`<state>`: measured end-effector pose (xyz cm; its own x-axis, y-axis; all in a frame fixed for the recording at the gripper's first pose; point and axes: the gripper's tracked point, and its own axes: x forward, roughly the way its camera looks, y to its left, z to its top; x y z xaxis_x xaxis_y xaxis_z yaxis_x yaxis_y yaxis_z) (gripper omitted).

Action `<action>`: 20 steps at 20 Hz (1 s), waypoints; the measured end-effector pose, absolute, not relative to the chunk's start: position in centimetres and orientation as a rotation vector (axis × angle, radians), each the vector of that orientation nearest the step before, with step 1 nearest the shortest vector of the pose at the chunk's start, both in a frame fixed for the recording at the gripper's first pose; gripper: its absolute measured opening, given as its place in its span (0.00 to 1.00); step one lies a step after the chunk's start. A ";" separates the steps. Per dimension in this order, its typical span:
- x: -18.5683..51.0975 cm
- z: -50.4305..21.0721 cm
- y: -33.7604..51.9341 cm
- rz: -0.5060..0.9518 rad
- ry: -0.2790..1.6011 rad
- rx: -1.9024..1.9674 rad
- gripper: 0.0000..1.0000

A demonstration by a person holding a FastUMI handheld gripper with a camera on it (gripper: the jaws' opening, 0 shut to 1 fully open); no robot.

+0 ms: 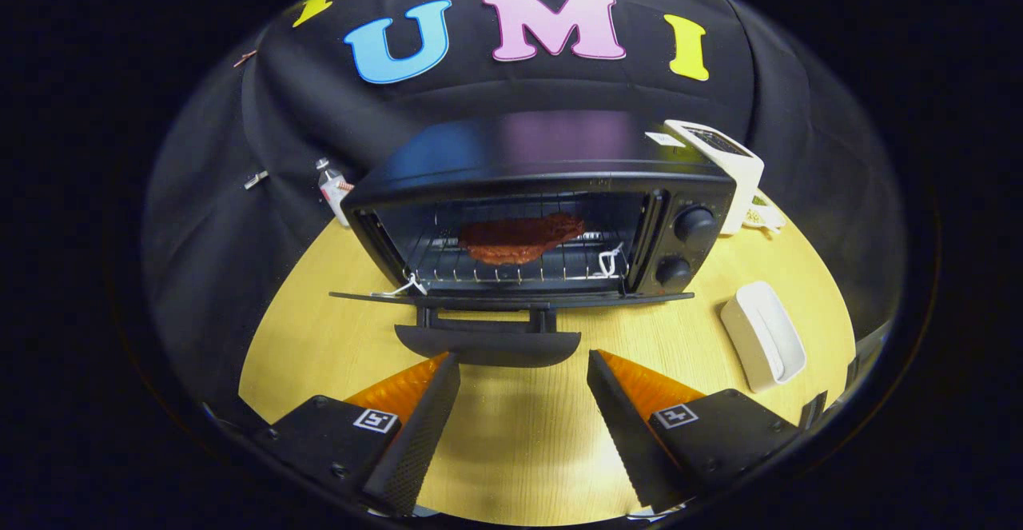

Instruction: Open the toaster oven, put the food inside, and close the toaster oven door.

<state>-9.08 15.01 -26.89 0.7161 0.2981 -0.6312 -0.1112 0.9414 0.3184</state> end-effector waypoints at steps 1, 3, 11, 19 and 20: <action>-8.7 -26.4 15.0 0.228 0.728 0.268 0.99; -8.0 -25.3 14.6 0.227 0.710 0.255 0.99; -4.5 -22.7 13.8 0.225 0.637 0.207 0.99; -5.8 -19.5 12.2 0.221 0.556 0.210 0.99; -5.9 -18.6 11.6 0.216 0.537 0.207 0.99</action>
<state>-5.94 11.59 -18.65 0.8379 0.2566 -0.4818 -0.1490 0.9566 0.2503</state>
